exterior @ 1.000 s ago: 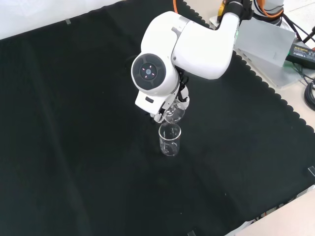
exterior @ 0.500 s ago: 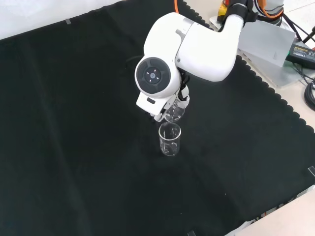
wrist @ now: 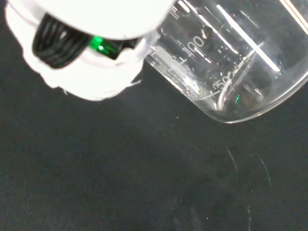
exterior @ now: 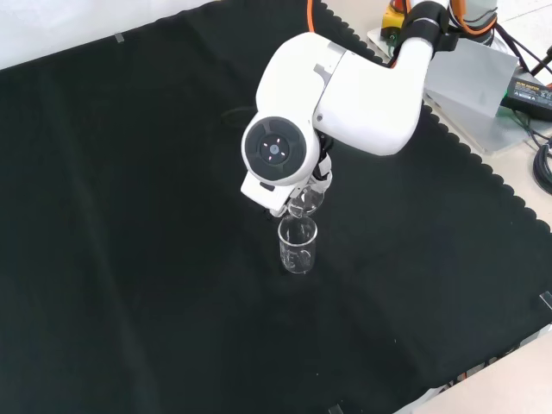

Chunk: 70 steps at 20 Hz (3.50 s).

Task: Pour the water from the handheld beaker into the one on the table.

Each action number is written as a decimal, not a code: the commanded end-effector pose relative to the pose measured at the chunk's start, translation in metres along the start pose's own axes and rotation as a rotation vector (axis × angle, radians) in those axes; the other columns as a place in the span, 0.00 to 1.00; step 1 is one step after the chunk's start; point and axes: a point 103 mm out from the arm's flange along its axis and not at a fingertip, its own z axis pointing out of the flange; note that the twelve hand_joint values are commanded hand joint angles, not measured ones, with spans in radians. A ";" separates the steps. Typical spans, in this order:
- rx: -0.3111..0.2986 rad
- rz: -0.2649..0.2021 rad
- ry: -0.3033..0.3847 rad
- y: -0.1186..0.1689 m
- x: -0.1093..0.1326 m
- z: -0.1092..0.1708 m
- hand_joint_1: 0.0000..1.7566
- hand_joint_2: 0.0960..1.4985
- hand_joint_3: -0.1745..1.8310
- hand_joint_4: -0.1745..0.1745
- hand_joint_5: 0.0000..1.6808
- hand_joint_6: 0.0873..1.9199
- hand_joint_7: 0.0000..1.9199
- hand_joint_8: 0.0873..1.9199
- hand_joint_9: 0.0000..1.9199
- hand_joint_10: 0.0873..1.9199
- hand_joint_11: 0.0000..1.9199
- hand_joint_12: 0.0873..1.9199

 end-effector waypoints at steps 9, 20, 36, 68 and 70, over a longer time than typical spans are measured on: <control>0.052 0.015 -0.052 0.001 0.000 -0.003 0.74 0.37 0.48 0.00 0.70 0.43 0.65 0.42 0.79 0.38 0.62 0.39; 0.068 0.012 -0.065 0.002 0.005 -0.009 0.74 0.37 0.49 0.00 0.70 0.43 0.64 0.42 0.79 0.38 0.63 0.39; 0.116 0.014 -0.093 0.005 0.008 -0.010 0.74 0.37 0.49 0.00 0.70 0.44 0.64 0.42 0.79 0.38 0.63 0.39; 0.170 0.019 -0.115 0.010 0.010 -0.018 0.74 0.37 0.49 0.00 0.69 0.44 0.64 0.42 0.79 0.38 0.63 0.40; 0.175 0.019 -0.117 0.012 0.010 -0.018 0.74 0.37 0.49 0.00 0.69 0.44 0.64 0.42 0.79 0.38 0.63 0.40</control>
